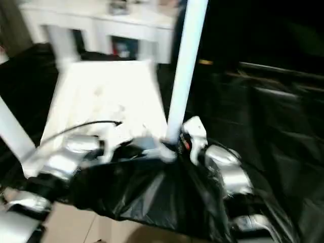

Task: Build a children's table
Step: Rotate leg to tighten

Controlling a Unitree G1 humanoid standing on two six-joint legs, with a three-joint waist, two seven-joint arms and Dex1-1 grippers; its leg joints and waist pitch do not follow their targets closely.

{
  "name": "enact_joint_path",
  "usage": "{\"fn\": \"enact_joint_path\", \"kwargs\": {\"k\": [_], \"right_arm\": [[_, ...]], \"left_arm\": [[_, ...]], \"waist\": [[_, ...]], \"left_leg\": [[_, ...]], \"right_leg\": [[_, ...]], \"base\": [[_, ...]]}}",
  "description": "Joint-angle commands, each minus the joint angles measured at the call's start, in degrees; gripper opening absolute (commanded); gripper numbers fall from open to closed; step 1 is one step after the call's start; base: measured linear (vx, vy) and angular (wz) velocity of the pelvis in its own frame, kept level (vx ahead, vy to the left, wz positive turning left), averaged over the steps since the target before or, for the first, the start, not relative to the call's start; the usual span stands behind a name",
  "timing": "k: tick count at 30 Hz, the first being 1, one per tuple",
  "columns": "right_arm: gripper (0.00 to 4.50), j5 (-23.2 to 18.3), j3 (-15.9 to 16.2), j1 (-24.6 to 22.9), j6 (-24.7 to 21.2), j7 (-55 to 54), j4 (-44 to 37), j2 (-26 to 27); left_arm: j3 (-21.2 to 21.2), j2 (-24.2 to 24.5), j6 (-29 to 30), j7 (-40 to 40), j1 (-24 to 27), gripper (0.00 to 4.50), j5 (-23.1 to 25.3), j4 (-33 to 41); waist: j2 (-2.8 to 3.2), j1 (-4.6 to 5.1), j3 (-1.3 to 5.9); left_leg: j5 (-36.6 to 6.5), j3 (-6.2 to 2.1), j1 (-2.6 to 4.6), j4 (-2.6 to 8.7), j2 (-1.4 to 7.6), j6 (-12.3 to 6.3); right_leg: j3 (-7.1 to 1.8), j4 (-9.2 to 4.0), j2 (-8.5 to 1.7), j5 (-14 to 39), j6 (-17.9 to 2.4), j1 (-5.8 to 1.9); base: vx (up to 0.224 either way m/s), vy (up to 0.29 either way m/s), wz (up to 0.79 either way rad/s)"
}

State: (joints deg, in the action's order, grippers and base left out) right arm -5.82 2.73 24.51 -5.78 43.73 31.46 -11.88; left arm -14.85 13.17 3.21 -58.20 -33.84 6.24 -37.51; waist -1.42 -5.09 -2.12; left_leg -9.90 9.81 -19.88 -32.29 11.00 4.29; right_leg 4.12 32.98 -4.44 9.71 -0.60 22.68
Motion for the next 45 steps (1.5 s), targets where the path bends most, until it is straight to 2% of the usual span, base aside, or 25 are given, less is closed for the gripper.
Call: {"fn": "enact_joint_path", "kwargs": {"k": [1,2,5,8,9,11,12,13,15,17,18,19,20,22,24,26,27,29,30,32,34,37,40,42,45], "right_arm": [[1.97,1.75,3.50,-0.66,-4.30,-5.24,5.53,5.62],[1.97,1.95,2.71,0.37,-4.62,-9.43,7.06,7.48],[1.97,2.01,1.46,2.50,-4.57,-15.81,9.98,10.84],[1.97,2.93,2.13,3.16,-3.18,-16.98,10.60,11.95],[2.66,4.16,3.26,3.70,-0.73,-16.34,11.00,12.87],[2.70,3.61,2.79,3.75,-0.36,-14.82,10.69,13.01],[2.84,2.98,2.39,3.67,-0.57,-14.08,10.37,12.95],[3.12,2.98,2.39,3.67,-0.57,-14.08,10.37,12.95],[3.17,3.26,3.23,2.86,0.44,-11.25,9.04,10.98],[3.39,3.65,3.84,2.48,1.13,-10.20,8.48,9.94],[3.39,3.68,4.41,2.04,1.59,-8.30,7.82,8.62],[3.39,3.69,4.71,1.77,1.87,-7.09,7.44,7.83],[3.39,3.87,4.98,1.53,2.44,-5.48,7.16,6.96],[3.39,3.97,5.41,1.17,3.19,-2.56,6.54,5.20],[3.39,3.73,5.83,0.80,3.83,1.35,5.66,2.94],[3.39,3.16,6.29,0.57,4.01,5.97,4.71,0.22],[3.39,3.16,6.29,0.56,4.01,6.04,4.70,0.18],[3.39,3.04,6.36,0.50,4.02,7.38,4.44,-0.54],[3.39,2.64,6.90,0.37,3.84,11.70,3.62,-2.44],[3.39,2.35,7.68,0.13,3.33,14.66,2.84,-3.65],[3.39,1.98,9.23,-0.53,2.46,19.80,1.24,-5.65],[3.39,1.73,10.20,-1.07,2.02,22.83,0.11,-6.78],[3.39,0.97,11.15,-1.65,2.00,26.03,-1.42,-8.01],[3.39,0.24,11.16,-1.80,1.75,27.70,-2.30,-8.50],[3.07,-0.46,11.12,-1.68,1.41,28.94,-2.69,-8.77]], "left_arm": [[0.12,-4.86,0.58,6.57,-2.70,0.00,-0.63,0.80],[0.21,-6.59,1.47,9.43,-3.16,0.00,-0.11,0.56],[-0.21,-9.44,2.19,14.21,-4.25,0.00,1.10,-0.50],[-0.40,-10.54,2.10,15.55,-4.65,0.00,1.30,-1.15],[-0.96,-11.20,1.35,16.13,-4.81,0.00,2.05,-1.74],[-1.08,-10.91,1.12,15.70,-4.51,0.00,2.39,-1.49],[-1.10,-10.63,1.08,15.33,-4.39,0.00,2.39,-1.34],[-1.10,-10.63,1.08,15.33,-4.39,0.00,2.39,-1.34],[-0.87,-8.92,0.61,13.56,-3.84,0.00,2.32,-0.74],[-0.78,-8.18,0.46,12.71,-3.67,0.00,2.22,-0.58],[-0.93,-7.21,-0.08,11.50,-3.48,0.00,1.95,-0.47],[-1.06,-6.61,-0.43,10.76,-3.35,0.00,1.79,-0.38],[-1.13,-5.99,-0.48,9.82,-3.20,0.00,1.68,-0.24],[-1.33,-4.69,-1.15,7.32,-2.81,0.00,1.28,0.26],[-1.46,-3.02,-1.59,3.93,-2.29,0.00,0.71,1.04],[-1.65,-1.00,-1.93,-1.01,-1.56,0.00,-0.70,2.54],[-1.66,-0.97,-1.94,-1.09,-1.55,0.00,-0.73,2.56],[-1.72,-0.42,-2.11,-2.56,-1.34,0.00,-1.19,3.03],[-2.20,1.35,-2.84,-6.60,-0.77,0.00,-2.07,4.15],[-2.42,2.36,-3.40,-8.53,-0.56,0.00,-2.41,4.44],[-2.47,3.70,-4.21,-10.71,-0.42,0.00,-2.89,4.48],[-2.50,4.51,-4.40,-12.55,-0.39,0.00,-3.59,4.47],[-2.63,5.73,-4.55,-15.46,-0.30,0.00,-4.63,4.90],[-2.37,6.57,-4.89,-17.03,-0.73,0.00,-4.93,4.31],[-2.25,7.01,-5.24,-18.23,-1.25,0.00,-5.46,3.52]], "waist": [[-0.02,0.33,2.05],[0.04,0.55,2.12],[0.04,1.40,1.86],[0.50,1.86,1.99],[0.57,2.14,1.83],[1.03,2.82,1.46],[1.35,3.01,1.43],[1.72,3.35,1.43],[2.20,3.45,1.09],[1.49,3.54,0.89],[1.30,3.69,0.86],[1.23,3.74,1.06],[1.40,3.44,1.26],[1.29,3.13,1.26],[1.19,3.02,1.52],[0.89,2.39,2.22],[1.06,2.04,2.19],[0.67,1.87,2.43],[0.05,1.22,2.87],[0.02,0.72,2.99],[0.20,-0.02,3.33],[0.42,-0.99,3.29],[0.22,-1.75,2.90],[0.29,-1.88,2.80],[0.40,-1.80,2.88]], "left_leg": [[-23.72,-1.16,0.85,4.17,1.84,0.07],[-23.85,-1.10,0.91,4.08,1.76,0.29],[-26.82,-1.56,0.89,4.05,1.34,0.52],[-28.43,-1.61,1.39,4.05,1.50,-0.16],[-29.61,-1.56,1.56,4.09,1.49,-0.59],[-33.83,-1.79,2.62,3.91,1.62,-0.54],[-35.03,-2.03,2.68,4.10,1.85,-0.44],[-37.13,-2.58,1.91,5.03,2.53,-0.14],[-43.21,-3.10,2.09,6.36,3.29,1.10],[-41.61,-2.49,3.46,4.96,2.13,0.87],[-39.85,-2.33,3.75,4.31,1.70,0.50],[-36.27,-2.37,2.85,4.03,1.49,-0.32],[-33.98,-2.63,1.56,4.65,1.99,-0.56],[-32.74,-2.52,1.83,4.72,2.11,-0.32],[-30.57,-2.45,1.11,4.90,2.24,-0.75],[-25.52,-2.27,0.00,5.03,2.51,-1.57],[-23.26,-1.70,0.24,4.98,2.81,-1.97],[-20.55,-1.28,-0.12,4.65,2.60,-2.36],[-16.28,-0.54,-0.07,4.06,2.39,-3.91],[-14.32,0.04,0.29,3.56,2.26,-4.97],[-7.72,0.22,-0.72,3.06,2.32,-7.45],[-7.28,0.33,-0.44,2.95,2.74,-7.12],[-10.84,0.40,-0.15,3.31,2.78,-4.37],[-12.53,0.30,0.13,3.54,2.89,-3.06],[-13.57,0.20,0.30,3.62,2.96,-2.06]], "right_leg": [[-1.89,-6.20,-4.35,35.67,-3.99,-1.08],[-1.89,-6.17,-4.29,35.54,-4.18,-0.99],[-0.71,-7.14,-4.11,39.96,-1.60,-1.30],[-0.08,-7.61,-4.14,38.02,-2.18,-1.24],[0.70,-8.01,-4.14,37.75,-2.02,-1.27],[2.66,-9.36,-4.22,39.12,-0.60,-1.28],[3.17,-9.34,-4.19,38.30,-0.42,-1.58],[3.37,-8.64,-4.13,35.01,-0.38,-2.84],[2.75,-7.44,-4.21,30.03,-2.34,-3.12],[3.07,-9.06,-5.00,35.67,-2.18,-1.63],[3.70,-9.92,-5.27,38.11,-1.48,-1.44],[4.16,-9.99,-5.68,39.91,0.05,-2.43],[3.45,-8.96,-6.11,38.49,0.17,-3.39],[2.91,-8.91,-6.29,36.90,-1.35,-2.63],[2.34,-8.09,-6.25,34.09,-2.82,-3.03],[1.15,-6.41,-6.03,26.42,-5.71,-3.42],[0.55,-5.81,-5.80,22.12,-8.20,-2.70],[0.17,-5.02,-5.57,18.03,-10.17,-2.85],[-0.40,-4.01,-5.20,13.00,-12.13,-2.74],[-0.86,-3.57,-5.12,10.46,-13.57,-2.37],[-0.74,-1.92,-4.65,1.09,-15.54,-3.17],[-0.75,-2.01,-4.88,2.31,-15.16,-3.12],[-0.85,-2.72,-4.65,9.58,-13.01,-3.01],[-0.84,-3.14,-4.68,13.51,-11.83,-2.85],[-0.97,-3.03,-4.44,13.63,-11.84,-2.65]], "base": [[0.000,0.000,0.00],[0.000,0.000,0.00],[0.000,0.000,0.00],[0.000,0.000,0.00],[0.000,0.000,0.00],[0.000,0.000,0.00],[0.000,0.000,0.00],[0.000,0.000,0.00],[0.000,0.000,0.00],[0.000,0.000,0.00],[0.000,0.000,0.00],[0.000,0.000,0.00],[0.000,0.000,0.00],[0.000,0.000,0.00],[0.000,0.000,0.00],[0.000,0.000,0.00],[0.000,0.000,0.00],[0.040,-0.031,0.06],[0.064,-0.047,0.07],[0.077,-0.059,0.11],[0.039,-0.029,0.04],[0.000,0.000,0.00],[0.000,0.000,0.00],[0.000,0.000,0.00],[0.000,0.000,0.00]]}}
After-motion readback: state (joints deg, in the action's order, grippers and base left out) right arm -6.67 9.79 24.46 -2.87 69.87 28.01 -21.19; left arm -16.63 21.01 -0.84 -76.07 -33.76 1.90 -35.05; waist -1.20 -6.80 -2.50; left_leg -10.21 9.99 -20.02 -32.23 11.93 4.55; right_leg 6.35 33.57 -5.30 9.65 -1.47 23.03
